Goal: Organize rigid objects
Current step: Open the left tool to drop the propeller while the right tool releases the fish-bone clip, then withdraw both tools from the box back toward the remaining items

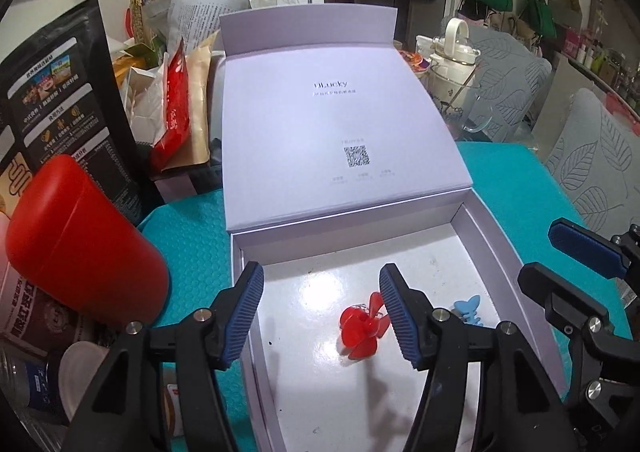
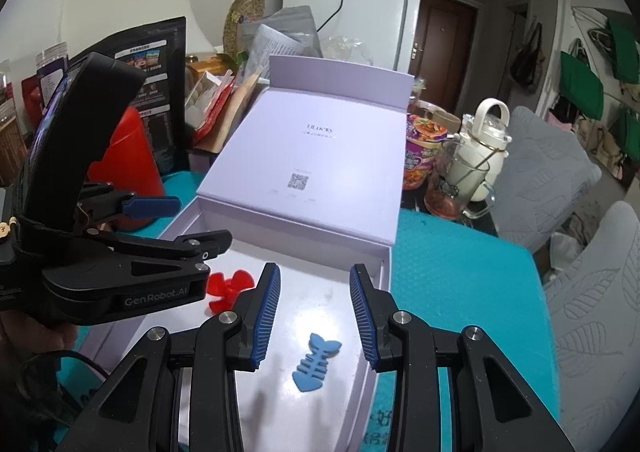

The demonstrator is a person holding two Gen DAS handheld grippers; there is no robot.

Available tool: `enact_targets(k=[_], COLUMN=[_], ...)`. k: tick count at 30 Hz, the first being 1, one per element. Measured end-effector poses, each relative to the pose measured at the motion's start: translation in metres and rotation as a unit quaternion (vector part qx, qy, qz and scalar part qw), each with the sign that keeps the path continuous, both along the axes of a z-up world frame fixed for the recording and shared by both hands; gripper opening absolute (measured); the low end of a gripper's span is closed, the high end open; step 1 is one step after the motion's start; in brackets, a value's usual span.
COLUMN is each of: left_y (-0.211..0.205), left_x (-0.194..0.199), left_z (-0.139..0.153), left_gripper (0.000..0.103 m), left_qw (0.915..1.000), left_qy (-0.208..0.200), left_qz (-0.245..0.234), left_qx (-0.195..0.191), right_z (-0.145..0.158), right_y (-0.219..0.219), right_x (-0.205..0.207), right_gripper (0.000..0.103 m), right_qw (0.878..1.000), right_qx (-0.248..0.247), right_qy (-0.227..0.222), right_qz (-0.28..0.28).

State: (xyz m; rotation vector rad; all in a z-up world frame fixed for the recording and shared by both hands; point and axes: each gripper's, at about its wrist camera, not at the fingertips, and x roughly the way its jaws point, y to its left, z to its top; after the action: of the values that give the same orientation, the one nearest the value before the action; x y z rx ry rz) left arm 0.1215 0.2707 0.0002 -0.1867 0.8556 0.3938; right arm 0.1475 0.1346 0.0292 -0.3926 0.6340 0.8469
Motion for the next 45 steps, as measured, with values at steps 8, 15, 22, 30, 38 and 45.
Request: enact_targets(k=[8, 15, 22, 30, 38, 45], left_y=[-0.005, -0.014, -0.033, -0.055, -0.081, -0.106], left_x=[-0.016, -0.034, -0.056, -0.083, -0.108, -0.126], left_z=[0.033, 0.062, 0.079, 0.09, 0.09, 0.085], left_gripper=[0.06, 0.06, 0.06, 0.06, 0.06, 0.06], left_qw=[0.9994, 0.9978, 0.9966, 0.9952, 0.9948, 0.9942], left_qy=[-0.028, -0.054, -0.068, -0.084, -0.09, -0.092], left_qz=[0.009, 0.017, 0.01, 0.003, -0.01, -0.027], left_qx=[0.015, 0.033, 0.045, 0.049, 0.048, 0.048], right_z=[0.021, 0.044, 0.06, 0.066, 0.065, 0.059], right_y=[-0.012, -0.025, -0.042, -0.061, -0.084, -0.106], right_x=[-0.009, -0.024, -0.044, -0.067, -0.087, -0.104], right_gripper=[0.036, 0.036, 0.036, 0.036, 0.036, 0.036], right_qw=[1.0, 0.999, 0.998, 0.997, 0.997, 0.997], right_qx=[0.023, 0.038, 0.053, 0.058, 0.061, 0.061], right_qy=[-0.008, -0.028, -0.042, -0.042, -0.042, -0.039], right_qz=[-0.002, 0.0, 0.0, -0.003, -0.012, -0.027])
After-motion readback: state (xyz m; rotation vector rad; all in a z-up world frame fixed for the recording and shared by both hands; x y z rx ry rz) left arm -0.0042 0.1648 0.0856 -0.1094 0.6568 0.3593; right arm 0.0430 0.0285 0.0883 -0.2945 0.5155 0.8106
